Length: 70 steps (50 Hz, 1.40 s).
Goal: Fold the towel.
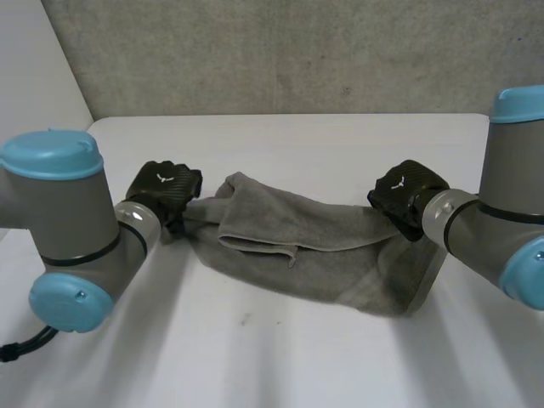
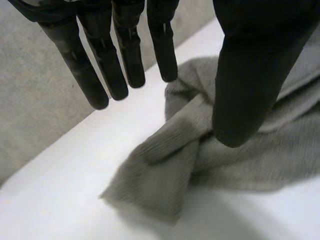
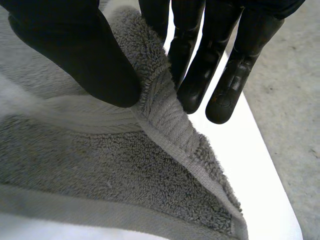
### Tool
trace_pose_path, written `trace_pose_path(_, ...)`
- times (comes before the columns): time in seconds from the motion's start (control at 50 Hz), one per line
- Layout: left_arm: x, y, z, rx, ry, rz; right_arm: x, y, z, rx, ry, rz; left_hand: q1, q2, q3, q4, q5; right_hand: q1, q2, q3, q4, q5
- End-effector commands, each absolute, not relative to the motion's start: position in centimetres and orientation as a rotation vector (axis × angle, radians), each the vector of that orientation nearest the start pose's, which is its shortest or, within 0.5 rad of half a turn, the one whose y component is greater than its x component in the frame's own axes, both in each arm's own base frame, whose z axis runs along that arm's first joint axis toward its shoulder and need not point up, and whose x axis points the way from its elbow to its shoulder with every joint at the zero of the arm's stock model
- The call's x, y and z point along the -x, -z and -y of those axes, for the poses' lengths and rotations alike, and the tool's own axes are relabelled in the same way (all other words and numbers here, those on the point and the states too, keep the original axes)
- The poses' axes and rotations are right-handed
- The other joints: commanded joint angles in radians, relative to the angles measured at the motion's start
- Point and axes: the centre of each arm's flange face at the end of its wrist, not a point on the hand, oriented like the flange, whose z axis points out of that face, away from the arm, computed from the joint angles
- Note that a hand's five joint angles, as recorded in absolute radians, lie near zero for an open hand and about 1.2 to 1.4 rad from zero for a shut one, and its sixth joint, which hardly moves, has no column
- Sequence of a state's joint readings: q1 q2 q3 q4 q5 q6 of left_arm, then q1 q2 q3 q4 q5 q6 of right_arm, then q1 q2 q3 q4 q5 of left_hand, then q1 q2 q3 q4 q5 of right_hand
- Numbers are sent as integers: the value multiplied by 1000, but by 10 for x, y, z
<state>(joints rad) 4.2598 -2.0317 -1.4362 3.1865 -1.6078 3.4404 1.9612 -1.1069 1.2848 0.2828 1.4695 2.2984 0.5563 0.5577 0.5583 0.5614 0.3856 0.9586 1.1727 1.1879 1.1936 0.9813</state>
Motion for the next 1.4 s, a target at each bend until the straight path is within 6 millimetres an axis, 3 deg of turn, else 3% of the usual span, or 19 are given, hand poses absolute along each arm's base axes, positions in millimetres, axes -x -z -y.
trace_pose_path(0.02, 290, -170, 292, -612, 2048, -2677, -268, -200, 304, 1541, 1832, -2288, -23, -24, -25, -28, -27, 438, 224, 208, 203, 240)
trace_pose_path(0.12, 294, -146, 297, -476, 2000, -2825, -258, -190, 315, 1513, 1819, -2343, -8, -9, -10, -13, -12, 438, 224, 208, 203, 240)
trace_pose_path(0.28, 296, -130, 301, -406, 1945, -2902, -255, -184, 318, 1511, 1798, -2362, 42, 40, 40, 37, 38, 438, 224, 208, 203, 240)
trace_pose_path(0.52, 298, -121, 303, -399, 1931, -2913, -255, -178, 318, 1516, 1775, -2370, 98, 96, 96, 92, 94, 438, 224, 208, 203, 240)
trace_pose_path(0.88, 321, -117, 309, -407, 1990, -2938, -259, -167, 315, 1544, 1730, -2374, 165, 164, 163, 160, 161, 438, 224, 208, 203, 240)
trace_pose_path(1.06, 326, -109, 319, -407, 2002, -2929, -259, -163, 314, 1550, 1713, -2382, 379, 378, 377, 374, 376, 438, 224, 208, 203, 240)
trace_pose_path(1.12, 328, -105, 323, -416, 2006, -2917, -259, -164, 314, 1549, 1717, -2381, 579, 578, 577, 574, 575, 438, 224, 208, 203, 240)
trace_pose_path(1.16, 329, -110, 326, -405, 2032, -2897, -259, -167, 315, 1539, 1731, -2379, 839, 838, 837, 834, 835, 438, 224, 208, 203, 240)
trace_pose_path(1.22, 328, -115, 328, -391, 2051, -2880, -259, -171, 316, 1530, 1749, -2374, 840, 839, 838, 835, 836, 438, 224, 208, 203, 240)
trace_pose_path(1.26, 325, -143, 329, -355, 2136, -2814, -256, -180, 319, 1503, 1789, -2374, 840, 839, 838, 835, 836, 438, 224, 208, 203, 240)
trace_pose_path(1.28, 325, -143, 329, -355, 2136, -2814, -256, -180, 319, 1503, 1789, -2374, 840, 839, 838, 835, 836, 438, 224, 208, 203, 240)
trace_pose_path(1.32, 321, -180, 326, -334, 2248, -2733, -254, -198, 321, 1470, 1862, -2355, 840, 839, 838, 835, 836, 438, 224, 208, 203, 240)
trace_pose_path(1.34, 321, -181, 326, -333, 2248, -2733, -254, -198, 321, 1469, 1862, -2355, 840, 839, 838, 835, 836, 438, 224, 208, 203, 240)
trace_pose_path(1.38, 316, -213, 317, -378, 2329, -2650, -252, -215, 319, 1433, 1917, -2337, 840, 839, 838, 835, 836, 438, 224, 208, 203, 240)
trace_pose_path(1.4, 316, -213, 317, -378, 2329, -2650, -252, -215, 319, 1433, 1917, -2337, 840, 839, 838, 835, 836, 438, 224, 208, 203, 240)
